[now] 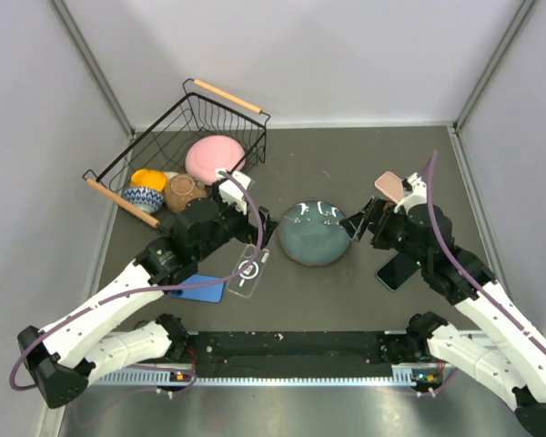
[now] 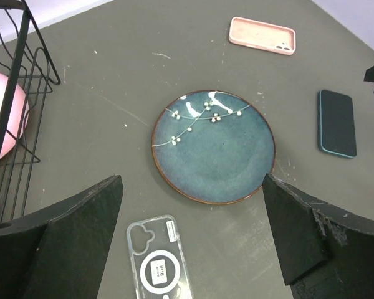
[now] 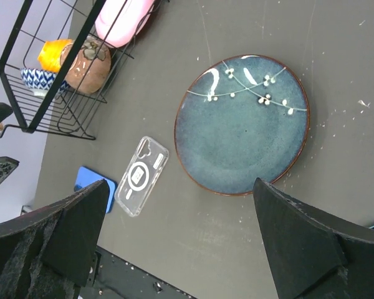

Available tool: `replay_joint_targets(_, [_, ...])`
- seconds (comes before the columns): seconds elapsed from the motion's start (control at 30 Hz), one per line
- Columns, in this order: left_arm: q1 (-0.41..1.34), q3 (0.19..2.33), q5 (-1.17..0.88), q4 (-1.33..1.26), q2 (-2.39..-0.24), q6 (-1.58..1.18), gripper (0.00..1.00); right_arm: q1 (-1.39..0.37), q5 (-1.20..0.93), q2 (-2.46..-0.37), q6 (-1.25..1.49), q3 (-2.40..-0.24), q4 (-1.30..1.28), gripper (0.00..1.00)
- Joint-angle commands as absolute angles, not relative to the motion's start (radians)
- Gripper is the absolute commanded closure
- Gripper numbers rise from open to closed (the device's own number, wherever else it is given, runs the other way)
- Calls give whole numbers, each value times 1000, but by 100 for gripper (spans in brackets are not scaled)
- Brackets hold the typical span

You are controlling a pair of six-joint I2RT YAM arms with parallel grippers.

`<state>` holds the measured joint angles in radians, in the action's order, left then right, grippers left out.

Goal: Put the phone into the phone case

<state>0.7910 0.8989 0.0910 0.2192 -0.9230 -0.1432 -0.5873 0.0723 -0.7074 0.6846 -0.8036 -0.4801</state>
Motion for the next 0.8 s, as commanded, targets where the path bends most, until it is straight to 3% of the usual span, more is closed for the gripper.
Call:
replay_joint_targets(0.0, [795, 934, 109, 241, -910, -110, 1, -598, 61, -681, 681, -825, -466, 1])
replay_joint_targets(0.5, [793, 1014, 296, 564, -1121, -149, 1, -597, 87, -546, 641, -778, -468, 1])
replay_joint_targets(0.77, [787, 1026, 187, 673, -1308, -175, 1, -597, 58, -480, 554, -753, -468, 1])
